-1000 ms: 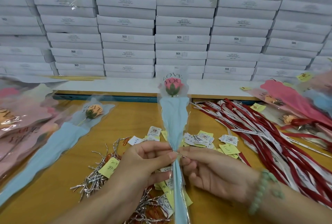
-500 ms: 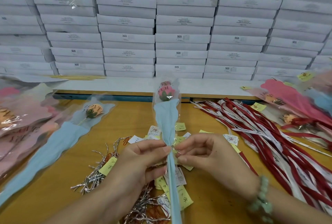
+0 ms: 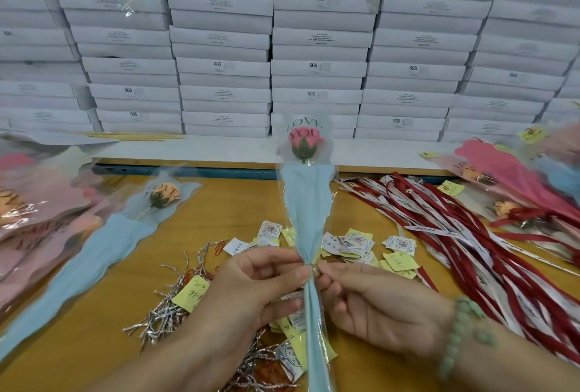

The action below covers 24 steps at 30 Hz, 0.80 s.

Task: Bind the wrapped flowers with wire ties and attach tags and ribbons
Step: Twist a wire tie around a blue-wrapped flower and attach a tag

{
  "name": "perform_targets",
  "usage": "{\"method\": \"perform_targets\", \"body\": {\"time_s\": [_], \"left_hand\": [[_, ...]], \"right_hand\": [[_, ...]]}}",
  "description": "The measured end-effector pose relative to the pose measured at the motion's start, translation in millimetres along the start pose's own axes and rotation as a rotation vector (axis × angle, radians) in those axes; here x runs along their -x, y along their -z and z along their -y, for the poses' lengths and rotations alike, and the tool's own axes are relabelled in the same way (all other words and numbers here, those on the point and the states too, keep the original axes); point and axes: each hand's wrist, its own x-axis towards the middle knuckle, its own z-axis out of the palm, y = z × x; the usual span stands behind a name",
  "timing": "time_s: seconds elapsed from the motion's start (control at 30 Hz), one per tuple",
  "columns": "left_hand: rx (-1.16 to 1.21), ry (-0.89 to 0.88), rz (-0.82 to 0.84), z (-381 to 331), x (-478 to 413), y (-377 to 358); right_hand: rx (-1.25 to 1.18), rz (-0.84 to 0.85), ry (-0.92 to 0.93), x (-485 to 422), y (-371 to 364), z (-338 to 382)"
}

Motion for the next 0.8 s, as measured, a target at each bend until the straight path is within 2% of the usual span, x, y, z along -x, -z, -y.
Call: {"method": "perform_targets", "body": {"time_s": [0.07,0.17,0.37,0.47,0.63,0.8], "left_hand": [[0.013,-0.010,0.005,0.5,0.0,-0.7],[-0.001,-0.027,0.003,1.1,0.4,-1.7],[-0.047,-0.061,0.016,0.2,1.6,-2.8],[-0.079,-0.082,-0.009,0.2,1.0,-3.6],[-0.075,-0.117,-0.085,2.1,-3.1,1.4],[-0.070,-0.136,-0.085,6.3,-6.4,6.1]], "right_hand": [[-0.027,0.010,-0.022,1.2,-1.0,0.1],[0.034,-0.020,0.041,2.7,-2.3,-1.1],[0.422,-0.096,0.306,5.7,-1.9,-2.4],[0.522,-0.101,0.391,7.2,-4.2,-3.7],[0.601,-0.095,0.432,7.9,-9.3,-4.1],[0.725,-0.074,0.417,11.3,-8.6,-5.5]]}}
